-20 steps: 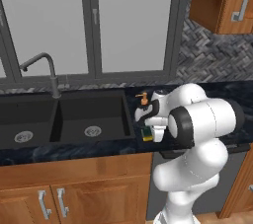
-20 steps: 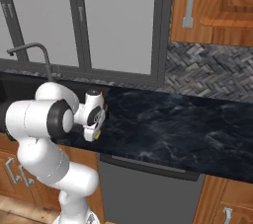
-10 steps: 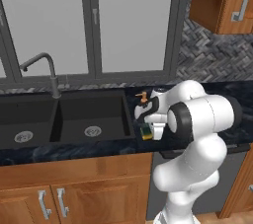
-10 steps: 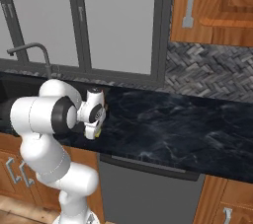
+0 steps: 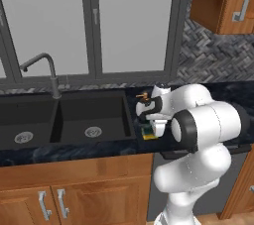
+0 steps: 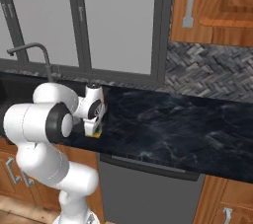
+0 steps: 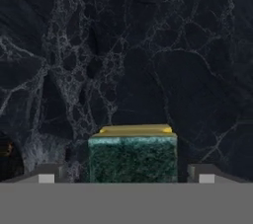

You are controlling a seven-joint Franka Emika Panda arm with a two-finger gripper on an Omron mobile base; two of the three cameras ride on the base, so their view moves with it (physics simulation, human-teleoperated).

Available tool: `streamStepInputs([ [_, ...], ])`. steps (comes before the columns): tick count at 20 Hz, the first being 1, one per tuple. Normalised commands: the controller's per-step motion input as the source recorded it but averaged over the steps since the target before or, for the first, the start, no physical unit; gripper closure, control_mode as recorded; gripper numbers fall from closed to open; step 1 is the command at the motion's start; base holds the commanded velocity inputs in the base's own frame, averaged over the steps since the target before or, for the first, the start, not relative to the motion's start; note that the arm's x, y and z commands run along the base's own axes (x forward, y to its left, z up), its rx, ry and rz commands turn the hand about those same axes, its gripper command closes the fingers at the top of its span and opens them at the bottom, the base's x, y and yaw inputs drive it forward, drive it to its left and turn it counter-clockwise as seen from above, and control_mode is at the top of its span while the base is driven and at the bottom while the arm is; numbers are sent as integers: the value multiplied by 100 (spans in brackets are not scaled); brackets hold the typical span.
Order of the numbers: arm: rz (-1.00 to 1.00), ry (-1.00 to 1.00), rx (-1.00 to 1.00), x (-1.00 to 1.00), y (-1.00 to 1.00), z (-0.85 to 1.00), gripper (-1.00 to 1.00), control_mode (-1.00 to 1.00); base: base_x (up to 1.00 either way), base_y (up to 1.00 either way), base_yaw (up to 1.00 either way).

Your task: Restock the sink supplies by placing the sponge and soap dispenser on the counter and next to the sink. Make sure the soap dispenser is upright.

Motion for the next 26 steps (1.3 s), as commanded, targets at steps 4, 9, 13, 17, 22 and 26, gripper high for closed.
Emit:
streamStepInputs([
  [4, 0, -4, 0, -19, -15, 55, -100, -100, 0, 0, 0],
  [9, -4, -9, 3, -60, -23, 83, -100, -100, 0, 0, 0],
  [13, -4, -11, 2, -68, -5, 88, -100, -100, 0, 0, 0],
  [17, -3, -16, 0, -66, 0, 95, -100, -100, 0, 0, 0],
  [22, -3, -19, 0, -57, 0, 84, -100, -100, 0, 0, 0],
  [26, -2, -20, 0, -55, 0, 46, -100, -100, 0, 0, 0],
])
